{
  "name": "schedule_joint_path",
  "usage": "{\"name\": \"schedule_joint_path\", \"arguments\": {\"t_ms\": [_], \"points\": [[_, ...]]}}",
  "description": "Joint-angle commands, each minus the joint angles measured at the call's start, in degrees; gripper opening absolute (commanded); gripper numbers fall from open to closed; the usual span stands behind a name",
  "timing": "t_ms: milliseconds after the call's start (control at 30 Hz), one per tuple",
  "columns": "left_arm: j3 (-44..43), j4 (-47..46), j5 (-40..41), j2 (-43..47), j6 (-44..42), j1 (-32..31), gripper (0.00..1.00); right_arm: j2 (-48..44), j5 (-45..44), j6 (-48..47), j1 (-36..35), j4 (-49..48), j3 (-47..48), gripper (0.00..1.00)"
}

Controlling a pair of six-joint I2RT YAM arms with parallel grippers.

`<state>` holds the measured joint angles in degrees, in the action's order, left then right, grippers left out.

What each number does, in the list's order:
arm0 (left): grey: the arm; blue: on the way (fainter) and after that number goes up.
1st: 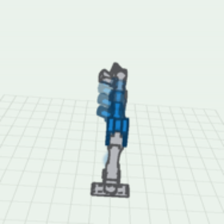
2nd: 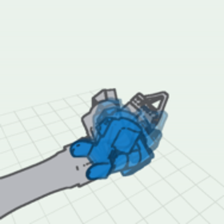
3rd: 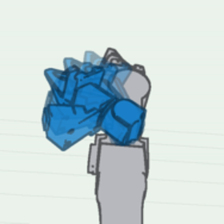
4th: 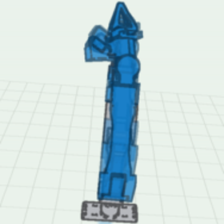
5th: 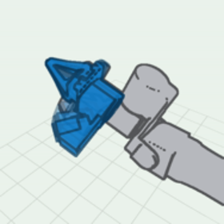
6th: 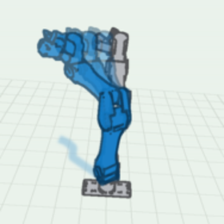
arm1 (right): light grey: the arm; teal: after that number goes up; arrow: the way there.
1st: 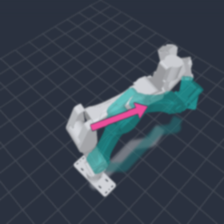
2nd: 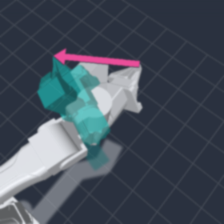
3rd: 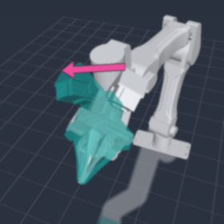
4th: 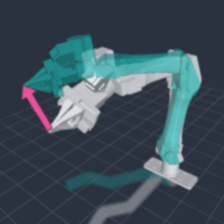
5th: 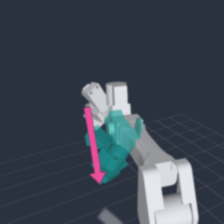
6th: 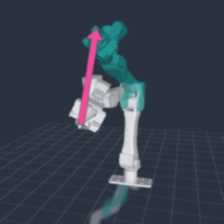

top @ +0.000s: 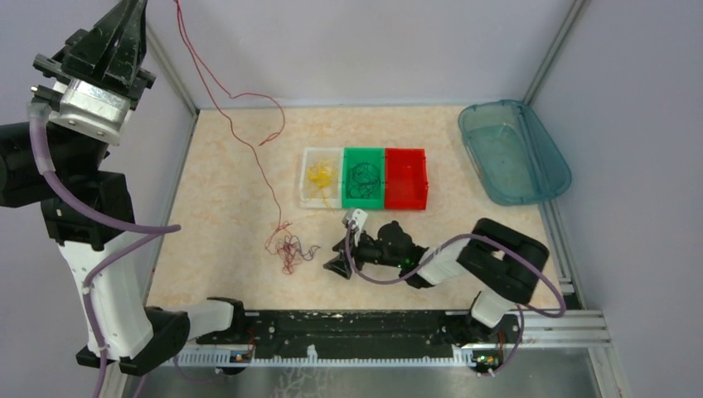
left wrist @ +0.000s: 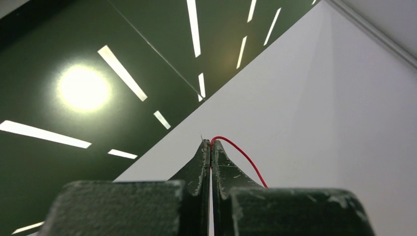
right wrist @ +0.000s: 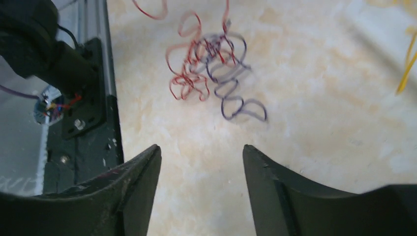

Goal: Untangle the cables
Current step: Untie the cable.

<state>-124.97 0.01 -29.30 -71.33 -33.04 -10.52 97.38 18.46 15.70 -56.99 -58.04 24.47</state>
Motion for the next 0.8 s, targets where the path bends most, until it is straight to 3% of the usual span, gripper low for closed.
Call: {"name": "schedule_joint_path", "arguments": {"t_ms": [0, 133, 367, 667, 767], "points": [[3.3, 1.0, -5.3, 3.3, 4.5, -0.2, 0.00, -13.2, -1.3, -5.4, -0.5, 5.7, 6.6, 0.66], [5.5, 1.0, -7.6, 4.5, 7.3, -0.2, 0.00, -18.3, -0.2, -8.2, -0.5, 11.7, 14.4, 0.73], [7.2, 1.3, -7.9, 5.0, 8.2, -0.2, 0.00, -13.4, 5.3, -5.5, -1.1, 11.1, 26.7, 0.73], [6.4, 0.1, -7.0, 4.8, 7.4, -0.2, 0.00, -3.9, 7.9, -1.8, -2.9, 8.7, 31.7, 0.54], [6.0, -1.2, -6.3, 4.6, 7.2, -0.2, 0.00, -0.3, 7.2, -0.1, -3.1, 5.7, 30.6, 0.52]]}}
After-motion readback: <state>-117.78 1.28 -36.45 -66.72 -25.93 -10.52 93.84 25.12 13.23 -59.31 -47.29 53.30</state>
